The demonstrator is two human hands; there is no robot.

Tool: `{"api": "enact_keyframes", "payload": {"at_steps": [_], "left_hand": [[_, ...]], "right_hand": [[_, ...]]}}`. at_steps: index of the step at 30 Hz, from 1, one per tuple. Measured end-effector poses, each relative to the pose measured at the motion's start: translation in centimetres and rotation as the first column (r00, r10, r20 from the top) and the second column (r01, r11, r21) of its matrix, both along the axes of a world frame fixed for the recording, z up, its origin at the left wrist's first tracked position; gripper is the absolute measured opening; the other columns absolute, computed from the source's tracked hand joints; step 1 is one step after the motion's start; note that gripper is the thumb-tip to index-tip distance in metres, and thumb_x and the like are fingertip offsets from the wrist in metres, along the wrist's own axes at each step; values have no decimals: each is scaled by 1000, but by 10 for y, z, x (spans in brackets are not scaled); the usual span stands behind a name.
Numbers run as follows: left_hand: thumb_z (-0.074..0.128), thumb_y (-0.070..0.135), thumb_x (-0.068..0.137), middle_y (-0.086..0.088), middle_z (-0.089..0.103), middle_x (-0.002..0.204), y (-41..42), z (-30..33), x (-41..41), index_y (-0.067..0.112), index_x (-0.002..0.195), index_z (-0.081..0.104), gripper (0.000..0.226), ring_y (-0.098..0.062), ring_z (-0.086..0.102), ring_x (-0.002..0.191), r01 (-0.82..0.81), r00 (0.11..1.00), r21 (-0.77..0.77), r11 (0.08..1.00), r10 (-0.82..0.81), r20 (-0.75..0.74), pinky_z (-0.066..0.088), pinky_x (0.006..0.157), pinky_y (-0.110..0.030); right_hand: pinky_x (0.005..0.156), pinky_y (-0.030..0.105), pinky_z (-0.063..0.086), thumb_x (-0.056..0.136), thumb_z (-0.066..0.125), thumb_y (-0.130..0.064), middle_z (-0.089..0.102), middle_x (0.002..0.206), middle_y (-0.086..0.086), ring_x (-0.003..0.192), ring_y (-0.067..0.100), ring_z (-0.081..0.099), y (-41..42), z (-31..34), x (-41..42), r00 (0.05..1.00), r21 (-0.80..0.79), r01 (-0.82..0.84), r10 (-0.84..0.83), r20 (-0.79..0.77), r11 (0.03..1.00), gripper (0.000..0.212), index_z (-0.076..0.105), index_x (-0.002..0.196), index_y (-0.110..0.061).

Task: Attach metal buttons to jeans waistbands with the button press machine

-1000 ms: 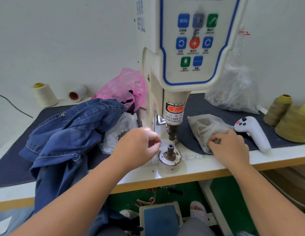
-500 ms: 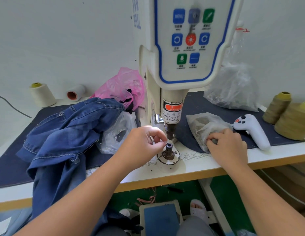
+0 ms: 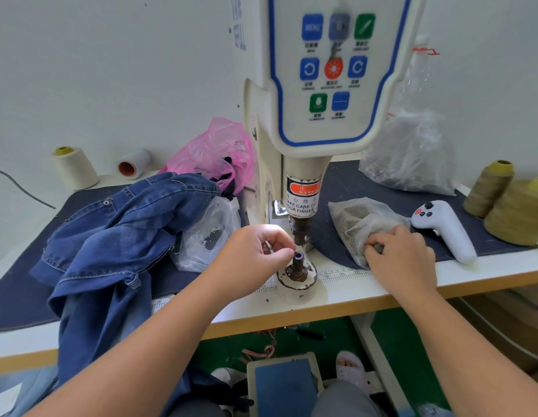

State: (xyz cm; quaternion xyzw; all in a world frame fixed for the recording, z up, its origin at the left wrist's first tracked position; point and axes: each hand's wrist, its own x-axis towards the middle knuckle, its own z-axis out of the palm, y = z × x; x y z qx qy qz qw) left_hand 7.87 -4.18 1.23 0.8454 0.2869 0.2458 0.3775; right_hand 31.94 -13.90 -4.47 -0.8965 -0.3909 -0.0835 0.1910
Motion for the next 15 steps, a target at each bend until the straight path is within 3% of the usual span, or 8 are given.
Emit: {"api": "enact_keyframes", "payload": {"at_steps": [8, 15], "left_hand": [[64, 18, 92, 17, 65, 67, 3, -5, -1, 30, 82, 70, 17, 0, 54, 55, -4, 1000, -12, 1000, 4, -8, 51, 59, -22], [65, 15, 91, 15, 64, 64, 11, -13, -7, 26, 79, 69, 17, -2, 55, 56, -44, 999, -32, 999, 44, -10, 54, 62, -30]], "right_hand": [[78, 35, 32, 96, 55, -39, 40, 99, -8, 91, 15, 35, -1, 2, -1, 1000, -4, -12, 12, 3, 1000, 18, 71, 103, -35], [77, 35, 32, 96, 55, -36, 40, 98, -6, 90, 16, 33, 1, 5, -2, 1000, -26, -23, 23, 3, 999, 18, 72, 102, -34]]}}
